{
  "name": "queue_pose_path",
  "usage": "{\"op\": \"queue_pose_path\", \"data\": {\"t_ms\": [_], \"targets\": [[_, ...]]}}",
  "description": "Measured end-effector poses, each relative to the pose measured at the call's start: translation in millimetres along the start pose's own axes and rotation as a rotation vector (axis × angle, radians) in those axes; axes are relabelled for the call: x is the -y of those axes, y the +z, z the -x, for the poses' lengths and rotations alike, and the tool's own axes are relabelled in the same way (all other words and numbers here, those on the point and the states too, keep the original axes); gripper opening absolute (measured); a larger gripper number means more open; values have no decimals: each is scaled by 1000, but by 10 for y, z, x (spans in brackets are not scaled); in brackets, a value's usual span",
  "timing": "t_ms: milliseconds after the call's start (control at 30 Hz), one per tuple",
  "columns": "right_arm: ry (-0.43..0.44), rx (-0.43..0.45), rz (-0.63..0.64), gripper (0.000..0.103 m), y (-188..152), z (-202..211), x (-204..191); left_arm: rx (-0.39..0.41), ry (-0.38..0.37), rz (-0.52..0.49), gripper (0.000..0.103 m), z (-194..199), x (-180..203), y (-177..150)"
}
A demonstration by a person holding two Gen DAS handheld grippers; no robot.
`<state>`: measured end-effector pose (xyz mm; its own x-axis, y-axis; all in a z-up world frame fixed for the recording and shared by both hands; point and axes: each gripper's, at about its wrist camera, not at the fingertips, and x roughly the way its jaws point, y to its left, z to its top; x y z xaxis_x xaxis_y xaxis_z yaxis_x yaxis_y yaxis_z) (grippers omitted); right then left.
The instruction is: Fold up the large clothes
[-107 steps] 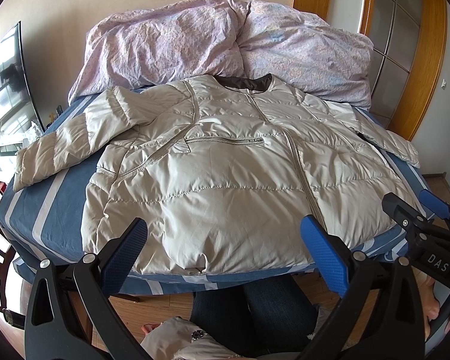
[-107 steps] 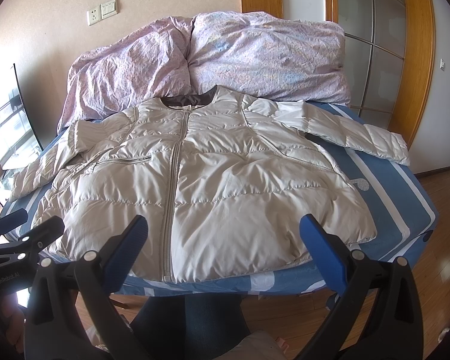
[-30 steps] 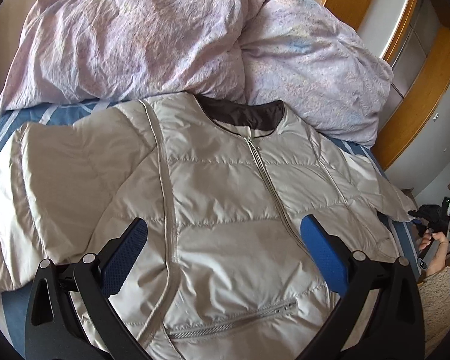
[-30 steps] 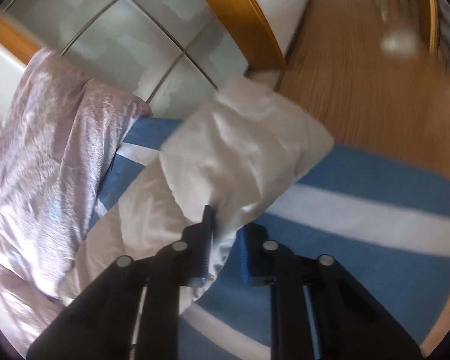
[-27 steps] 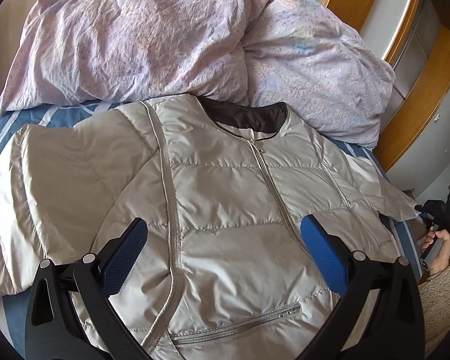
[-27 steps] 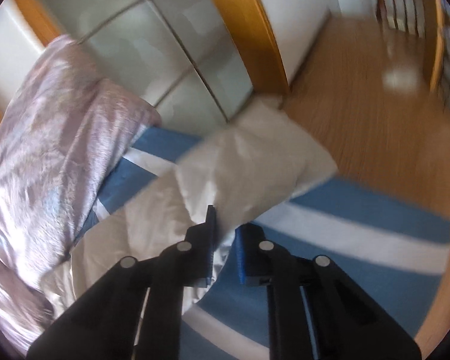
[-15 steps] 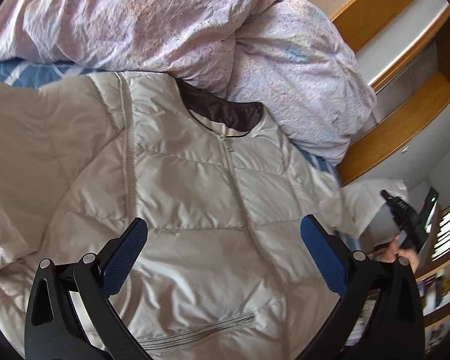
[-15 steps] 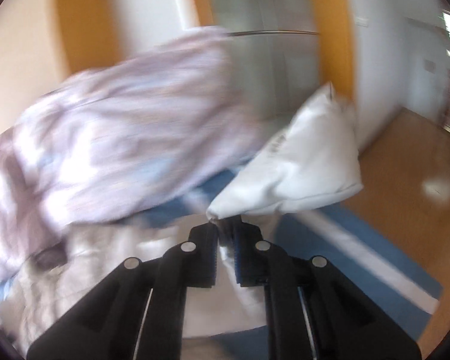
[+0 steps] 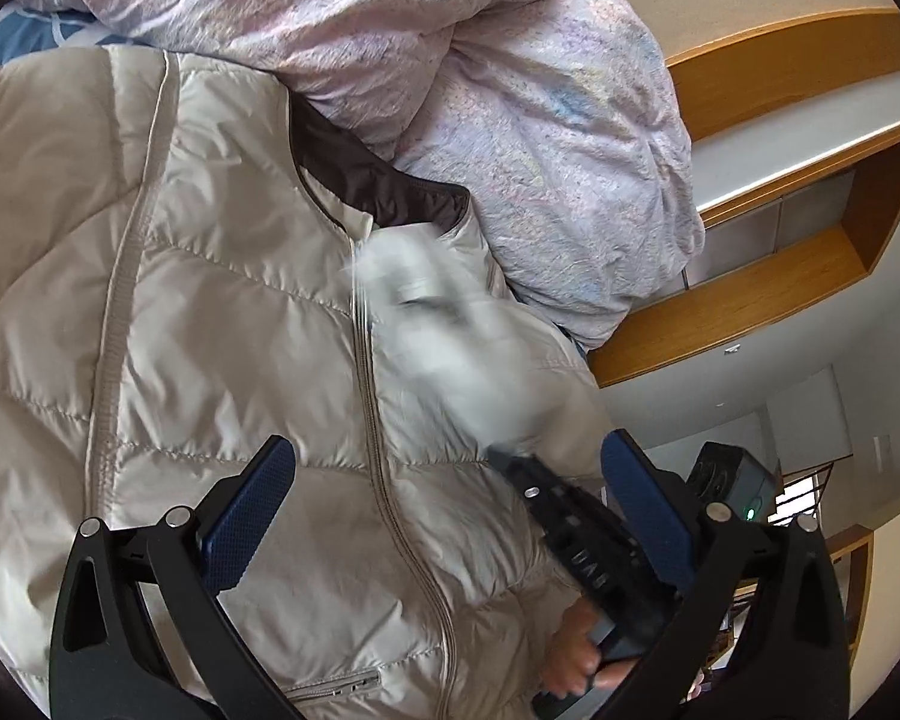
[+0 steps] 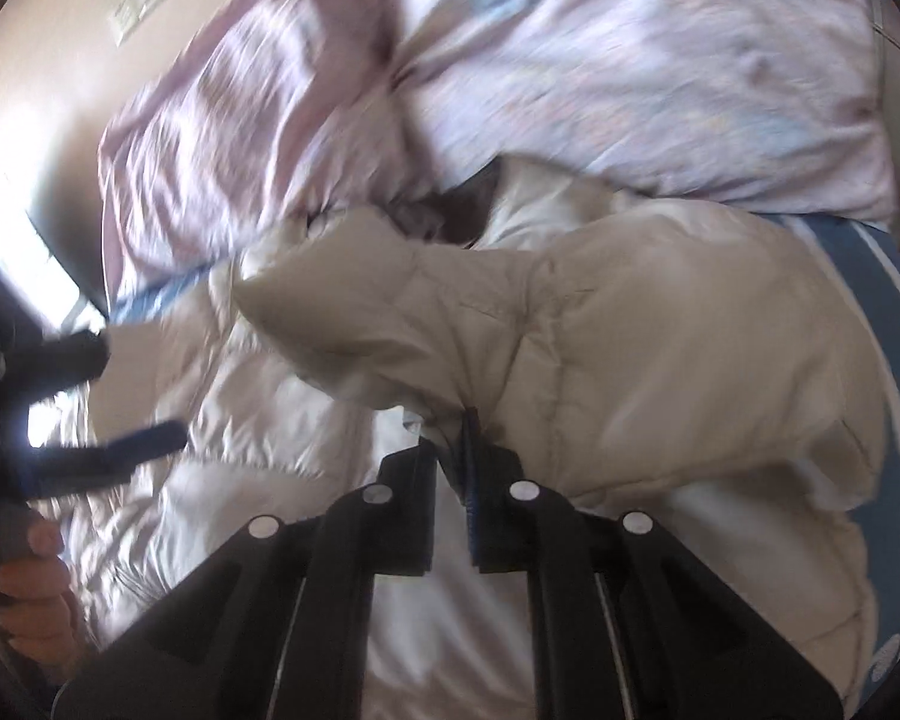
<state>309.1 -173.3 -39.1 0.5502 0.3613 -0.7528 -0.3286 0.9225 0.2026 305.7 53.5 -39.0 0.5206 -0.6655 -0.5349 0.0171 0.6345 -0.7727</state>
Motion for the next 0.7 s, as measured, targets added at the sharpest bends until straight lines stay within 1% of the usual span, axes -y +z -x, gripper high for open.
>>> {"op": "queue_pose_path", "data": {"t_ms": [100, 200, 300, 367, 467, 533, 567, 633, 667, 700], "targets": [[-6, -11, 42, 9, -16, -39, -152, -3, -17, 18, 102, -29, -11, 18], [-13, -11, 87, 9, 32, -92, -339, 22, -13, 31, 102, 35, -36, 50], [-14, -28, 114, 9, 9, -148, -478, 61, 14, 31, 102, 169, -77, 69], [-11, -51, 127, 10, 25, -216, -494, 72, 28, 26, 102, 226, -100, 78], [-26, -91, 151, 14, -39, -328, -570, 75, 52, 19, 102, 276, -130, 88], [-35, -117, 176, 19, -76, -381, -597, 74, 68, 14, 102, 286, -142, 87], [-39, -128, 200, 23, -94, -389, -623, 76, 76, 8, 102, 299, -146, 83], [-21, -136, 232, 42, -114, -363, -670, 81, 101, -14, 102, 330, -146, 69], [-4, -127, 245, 61, -125, -332, -707, 87, 115, -26, 102, 346, -141, 68], [4, -114, 259, 68, -140, -296, -748, 91, 131, -39, 102, 350, -133, 69]]}}
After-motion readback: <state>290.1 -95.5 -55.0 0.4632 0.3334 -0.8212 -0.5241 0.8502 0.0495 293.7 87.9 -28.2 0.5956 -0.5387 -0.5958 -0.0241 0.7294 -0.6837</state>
